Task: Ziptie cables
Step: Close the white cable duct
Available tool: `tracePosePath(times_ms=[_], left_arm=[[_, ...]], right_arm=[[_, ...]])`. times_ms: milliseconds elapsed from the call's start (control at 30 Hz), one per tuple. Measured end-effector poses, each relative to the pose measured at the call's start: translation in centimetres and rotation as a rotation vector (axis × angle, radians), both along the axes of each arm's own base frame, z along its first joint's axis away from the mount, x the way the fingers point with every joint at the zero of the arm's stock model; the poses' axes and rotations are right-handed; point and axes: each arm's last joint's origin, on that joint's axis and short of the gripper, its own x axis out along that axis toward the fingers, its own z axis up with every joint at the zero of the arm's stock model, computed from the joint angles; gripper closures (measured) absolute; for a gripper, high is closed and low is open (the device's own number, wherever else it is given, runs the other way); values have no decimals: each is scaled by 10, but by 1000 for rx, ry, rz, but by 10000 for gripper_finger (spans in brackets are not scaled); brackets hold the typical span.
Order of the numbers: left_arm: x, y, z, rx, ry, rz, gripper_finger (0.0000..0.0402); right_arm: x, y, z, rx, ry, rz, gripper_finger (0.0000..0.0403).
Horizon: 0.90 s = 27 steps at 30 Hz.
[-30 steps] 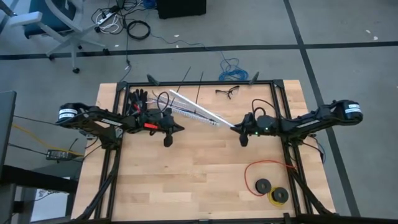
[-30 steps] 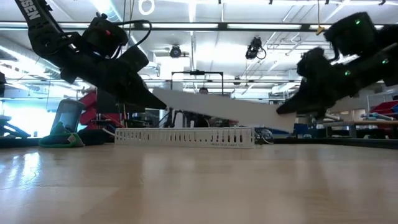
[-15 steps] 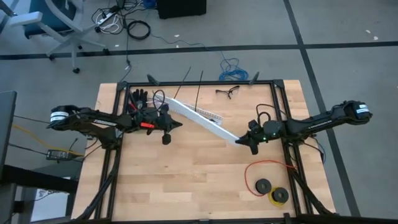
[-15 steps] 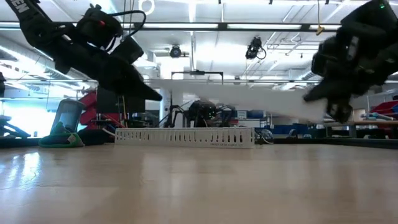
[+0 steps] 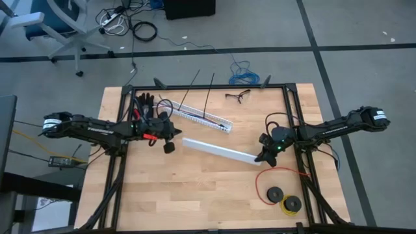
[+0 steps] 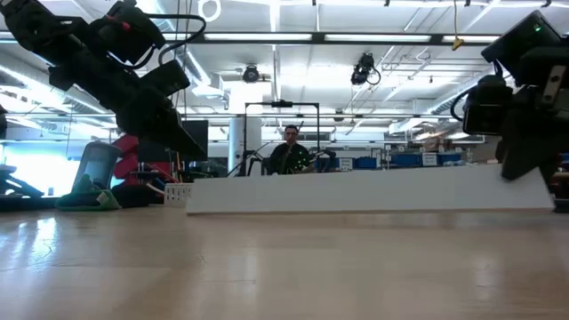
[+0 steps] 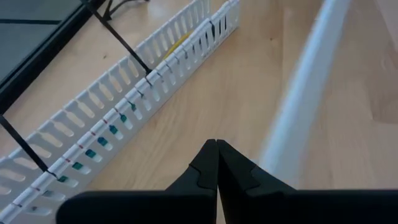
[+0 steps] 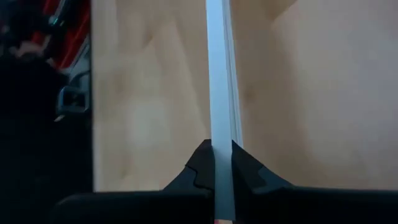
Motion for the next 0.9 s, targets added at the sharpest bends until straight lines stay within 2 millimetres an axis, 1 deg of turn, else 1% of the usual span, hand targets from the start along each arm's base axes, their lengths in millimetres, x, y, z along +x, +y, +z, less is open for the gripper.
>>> tracePosePath(times_ms=[133, 267, 367, 467, 667, 900], left_arm=[[1, 0, 1, -8, -14, 5, 394], [1, 0, 1, -6, -15, 7, 394], [1, 0, 1, -7, -13, 7, 394], [1, 0, 1, -7, -14, 7, 394], [1, 0, 1, -7, -11, 7, 394], [1, 0, 1, -7, -11, 6, 394]], right_arm=[[-1, -1, 0, 68, 13, 47, 395], [-1, -4, -1, 79, 27, 41, 395], [-4, -6, -5, 54, 68, 37, 394], [-6, -9, -11, -11, 115, 12, 383], [-5, -14, -19, -70, 181, -72, 335], [-5, -16, -21, -87, 183, -53, 262]])
